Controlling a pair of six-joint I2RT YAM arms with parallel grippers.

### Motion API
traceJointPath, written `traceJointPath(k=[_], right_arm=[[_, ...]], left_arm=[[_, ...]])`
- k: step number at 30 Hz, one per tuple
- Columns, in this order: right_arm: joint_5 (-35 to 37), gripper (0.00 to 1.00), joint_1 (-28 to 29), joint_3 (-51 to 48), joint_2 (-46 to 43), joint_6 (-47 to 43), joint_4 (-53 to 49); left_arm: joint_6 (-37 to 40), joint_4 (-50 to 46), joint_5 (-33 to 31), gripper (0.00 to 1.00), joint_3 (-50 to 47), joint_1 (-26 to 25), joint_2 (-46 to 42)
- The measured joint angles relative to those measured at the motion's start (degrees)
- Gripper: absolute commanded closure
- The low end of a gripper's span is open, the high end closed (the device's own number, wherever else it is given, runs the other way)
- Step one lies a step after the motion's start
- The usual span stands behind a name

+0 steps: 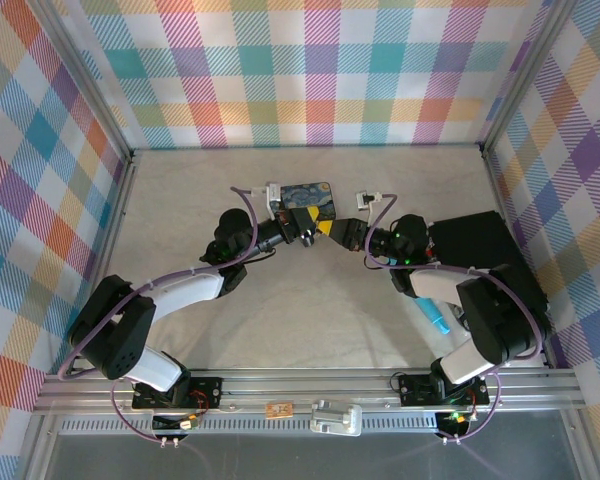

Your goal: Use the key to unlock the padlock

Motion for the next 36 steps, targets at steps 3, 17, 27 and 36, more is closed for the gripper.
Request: traceJointPath(k=[3, 17, 27, 36], right_arm=[[0.0, 1.00, 0.0, 0.0, 1.1, 0.8, 1.2], [2.7, 1.00, -1.5, 0.0, -3.4, -13.7, -20.4], [17.2, 1.00, -3.0, 2.1, -11.8, -32.2, -52.9], [18.8, 1.00, -4.5, 1.0, -16.2, -36.1, -57.5]], left_arm=[[-0.6, 0.6, -1.0, 0.87, -0.3, 0.0, 0.4], [0.8, -10.3, -6.7, 0.30, -5.7, 7.1, -6.3], [6.9, -25.6, -13.7, 0.39, -3.0, 4.9, 4.7], [8.1, -31.4, -20.5, 0.42, 8.6, -0.3, 18.4]])
